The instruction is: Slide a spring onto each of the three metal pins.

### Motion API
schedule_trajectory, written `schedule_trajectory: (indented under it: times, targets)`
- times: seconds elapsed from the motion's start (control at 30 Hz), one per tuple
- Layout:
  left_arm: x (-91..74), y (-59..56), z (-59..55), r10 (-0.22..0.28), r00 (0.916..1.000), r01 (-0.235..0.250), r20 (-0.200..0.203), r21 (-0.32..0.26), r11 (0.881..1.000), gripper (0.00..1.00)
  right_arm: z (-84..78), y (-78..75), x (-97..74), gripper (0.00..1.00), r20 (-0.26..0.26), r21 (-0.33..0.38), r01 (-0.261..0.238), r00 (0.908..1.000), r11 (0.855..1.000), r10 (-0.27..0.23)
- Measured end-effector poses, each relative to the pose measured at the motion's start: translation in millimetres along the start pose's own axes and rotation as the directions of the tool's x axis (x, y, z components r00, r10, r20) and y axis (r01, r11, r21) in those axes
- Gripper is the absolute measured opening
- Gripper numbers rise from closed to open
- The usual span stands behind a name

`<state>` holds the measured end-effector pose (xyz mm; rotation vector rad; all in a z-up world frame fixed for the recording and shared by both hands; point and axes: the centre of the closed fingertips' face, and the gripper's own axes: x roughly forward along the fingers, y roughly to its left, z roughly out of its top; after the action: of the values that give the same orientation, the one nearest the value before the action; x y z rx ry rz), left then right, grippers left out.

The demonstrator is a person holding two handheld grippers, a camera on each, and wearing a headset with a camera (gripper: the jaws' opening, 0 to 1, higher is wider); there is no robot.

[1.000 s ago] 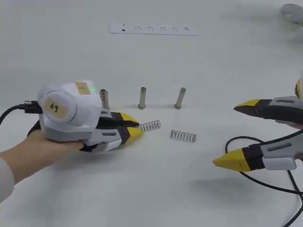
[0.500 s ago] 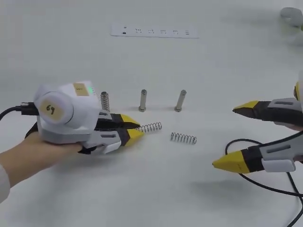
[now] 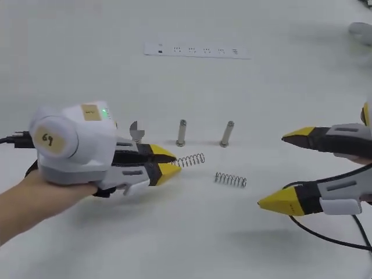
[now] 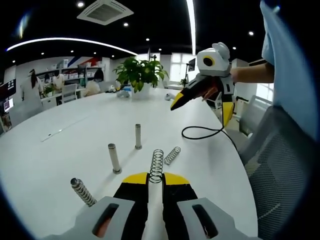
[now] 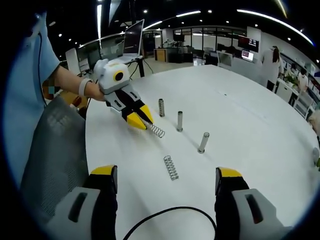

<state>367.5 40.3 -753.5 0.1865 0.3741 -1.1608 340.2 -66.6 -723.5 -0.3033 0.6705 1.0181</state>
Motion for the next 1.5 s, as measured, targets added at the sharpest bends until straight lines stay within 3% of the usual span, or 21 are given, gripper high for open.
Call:
schedule_trajectory:
  times: [0.13,0.53,1.07,1.5]
  targets:
    - [-6.8,-6.7,4.6,0.002,0.9999,-0.002,0.017,0.000,1.000,0.02,8.5,5.7,2.9,0.78,0.026,0.002,-0.015,0.9995,1.000,0.015]
    - [-25.4,-22.3,11.6,0.001,0.9990,-0.002,0.044,0.016,1.000,0.02,24.6,26.8,10.2,0.68,0.024,-0.047,-0.092,0.9954,0.995,0.093]
    - [-41.6,-38.9,21.2,-0.021,0.9979,0.019,0.061,0.034,0.999,0.02,41.1,60.7,31.4,0.53,-0.024,-0.148,-0.226,0.9741,0.963,0.225]
    - [-45.7,-49.9,20.9,-0.049,0.9974,0.047,0.053,0.039,0.998,0.02,46.6,69.5,33.2,0.42,-0.049,-0.195,-0.274,0.9616,0.942,0.270]
